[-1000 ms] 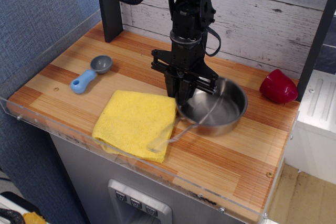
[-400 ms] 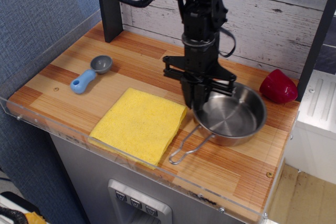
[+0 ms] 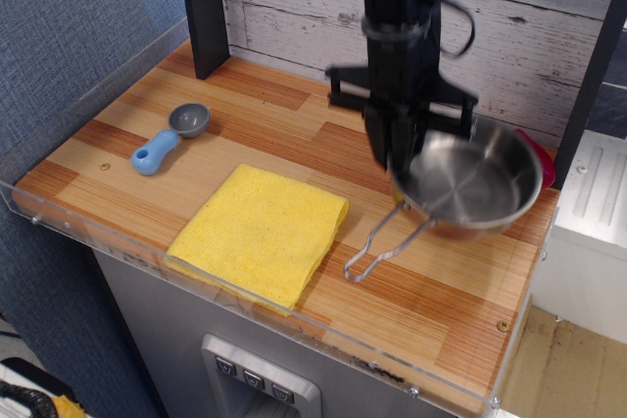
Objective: Place the pot to the right of the blue spoon
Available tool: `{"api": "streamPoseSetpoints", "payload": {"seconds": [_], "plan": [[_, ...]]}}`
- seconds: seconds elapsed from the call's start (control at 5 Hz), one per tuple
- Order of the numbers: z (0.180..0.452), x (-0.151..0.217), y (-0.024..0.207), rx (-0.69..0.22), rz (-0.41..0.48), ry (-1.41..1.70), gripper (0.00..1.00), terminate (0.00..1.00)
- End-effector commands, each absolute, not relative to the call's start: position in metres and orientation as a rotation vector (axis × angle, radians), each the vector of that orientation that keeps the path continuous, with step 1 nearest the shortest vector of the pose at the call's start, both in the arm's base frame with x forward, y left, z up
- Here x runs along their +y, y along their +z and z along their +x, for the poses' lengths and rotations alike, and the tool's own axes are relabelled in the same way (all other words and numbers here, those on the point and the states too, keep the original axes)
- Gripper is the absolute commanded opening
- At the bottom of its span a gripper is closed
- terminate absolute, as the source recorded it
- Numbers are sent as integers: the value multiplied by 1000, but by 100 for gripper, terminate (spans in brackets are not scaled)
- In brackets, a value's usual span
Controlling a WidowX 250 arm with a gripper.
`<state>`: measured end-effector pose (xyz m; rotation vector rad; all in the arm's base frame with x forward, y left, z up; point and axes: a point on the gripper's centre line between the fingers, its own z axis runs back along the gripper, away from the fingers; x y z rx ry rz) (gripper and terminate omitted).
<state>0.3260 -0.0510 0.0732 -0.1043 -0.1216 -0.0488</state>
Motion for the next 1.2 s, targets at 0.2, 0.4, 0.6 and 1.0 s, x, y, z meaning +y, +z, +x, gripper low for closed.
{"api": "streamPoseSetpoints", "payload": {"seconds": [0.2,0.4,0.6,1.0], "plan": [[345,62,118,-178,19,92,0,0],[343,98,113,-159,38,135,0,0],[343,122,100,-123,41,150,0,0],[344,132,79,-86,21,140,0,0]]}}
